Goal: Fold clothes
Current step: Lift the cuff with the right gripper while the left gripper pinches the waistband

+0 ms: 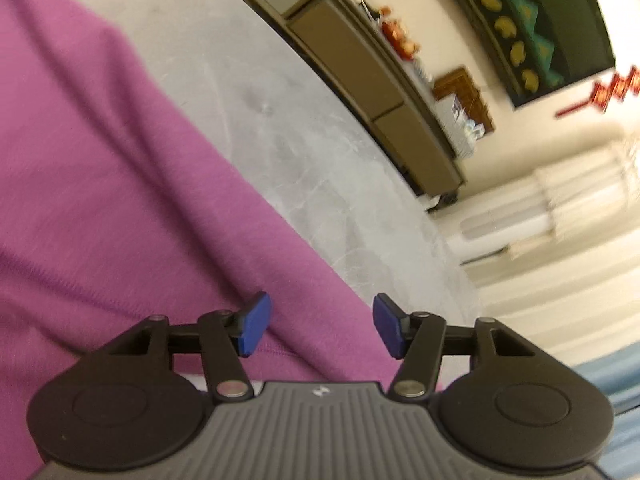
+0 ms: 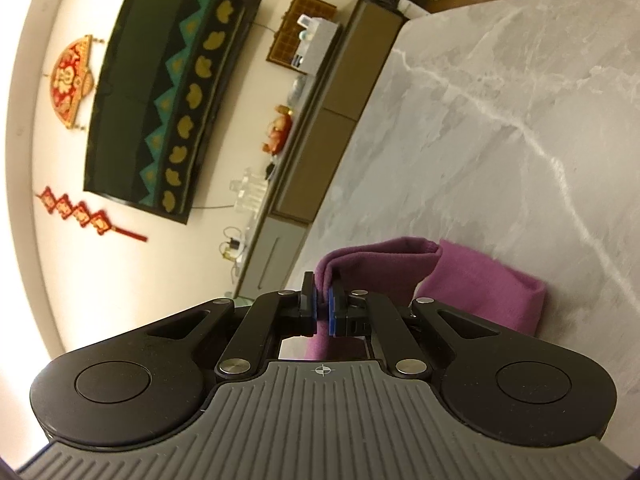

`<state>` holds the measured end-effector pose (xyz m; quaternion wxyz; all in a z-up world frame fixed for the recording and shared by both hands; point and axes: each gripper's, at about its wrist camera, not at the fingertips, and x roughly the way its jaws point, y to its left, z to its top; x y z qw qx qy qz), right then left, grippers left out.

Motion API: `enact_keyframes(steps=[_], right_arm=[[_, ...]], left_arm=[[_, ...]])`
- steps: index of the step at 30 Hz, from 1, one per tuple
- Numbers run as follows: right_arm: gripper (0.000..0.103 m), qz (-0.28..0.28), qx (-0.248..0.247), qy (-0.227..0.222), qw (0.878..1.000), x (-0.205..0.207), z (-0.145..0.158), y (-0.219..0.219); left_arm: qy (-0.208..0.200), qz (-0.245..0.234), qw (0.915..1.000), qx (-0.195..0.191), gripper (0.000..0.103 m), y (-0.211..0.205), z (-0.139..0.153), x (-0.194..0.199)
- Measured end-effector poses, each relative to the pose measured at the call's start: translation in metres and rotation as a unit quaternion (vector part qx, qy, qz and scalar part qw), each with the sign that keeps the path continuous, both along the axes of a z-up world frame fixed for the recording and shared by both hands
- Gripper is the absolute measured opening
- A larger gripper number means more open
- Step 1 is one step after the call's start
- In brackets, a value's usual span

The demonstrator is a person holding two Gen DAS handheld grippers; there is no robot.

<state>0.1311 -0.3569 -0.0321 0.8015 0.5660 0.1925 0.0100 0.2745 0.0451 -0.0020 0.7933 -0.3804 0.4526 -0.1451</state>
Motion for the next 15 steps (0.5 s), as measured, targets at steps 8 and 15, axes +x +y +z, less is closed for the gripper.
enact_keyframes(steps=[8, 15], right_arm=[[0.003, 0.007, 0.013, -0.020, 1.000, 0.007, 0.008, -0.002], [0.003, 0.032, -0.024, -0.005, 0.999, 0.020, 0.006, -0.001]], left_arm=[[0.021, 0.004, 0.9996, 0.018, 0.055, 0.004, -0.005, 0.017], [-0.006, 0.041, 0.9947, 0.095, 0.002, 0.012, 0.026, 0.042]])
